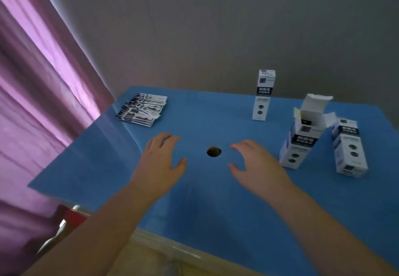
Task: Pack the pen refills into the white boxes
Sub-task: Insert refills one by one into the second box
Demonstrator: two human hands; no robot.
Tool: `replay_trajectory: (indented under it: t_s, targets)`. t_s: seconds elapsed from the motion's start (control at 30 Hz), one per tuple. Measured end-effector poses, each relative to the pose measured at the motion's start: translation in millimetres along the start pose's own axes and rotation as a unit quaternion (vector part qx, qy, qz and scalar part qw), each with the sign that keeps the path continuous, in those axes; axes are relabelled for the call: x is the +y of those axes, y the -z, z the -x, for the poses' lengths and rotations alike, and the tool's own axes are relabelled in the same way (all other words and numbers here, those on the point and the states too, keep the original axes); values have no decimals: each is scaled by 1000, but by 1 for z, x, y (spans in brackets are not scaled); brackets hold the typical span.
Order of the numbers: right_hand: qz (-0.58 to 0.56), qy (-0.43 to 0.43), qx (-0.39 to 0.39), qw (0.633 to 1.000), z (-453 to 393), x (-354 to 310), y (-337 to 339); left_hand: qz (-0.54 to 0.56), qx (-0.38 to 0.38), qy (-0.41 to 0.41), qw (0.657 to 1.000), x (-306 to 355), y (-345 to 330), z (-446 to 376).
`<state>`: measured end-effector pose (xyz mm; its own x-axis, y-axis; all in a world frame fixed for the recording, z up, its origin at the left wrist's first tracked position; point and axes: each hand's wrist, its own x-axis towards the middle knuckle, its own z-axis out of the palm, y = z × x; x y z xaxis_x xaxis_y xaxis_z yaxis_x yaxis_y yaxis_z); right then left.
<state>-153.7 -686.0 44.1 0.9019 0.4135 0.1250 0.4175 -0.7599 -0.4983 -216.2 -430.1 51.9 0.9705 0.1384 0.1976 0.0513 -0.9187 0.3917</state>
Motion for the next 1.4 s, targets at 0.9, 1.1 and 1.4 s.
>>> replay_trajectory:
  t_s: [0.9,1.1,1.4]
  targets:
    - [44,-125,3,991,-192,-142,-133,-325,-231,-257,880,-295,14,-288]
    - [46,-139,-4,989,-197,-145,-142,-356,-245,-307,848,-291,9,-302]
    - [45,-147,4,988,-190,-143,-143,-336,-282,-251,863,-273,1,-314]
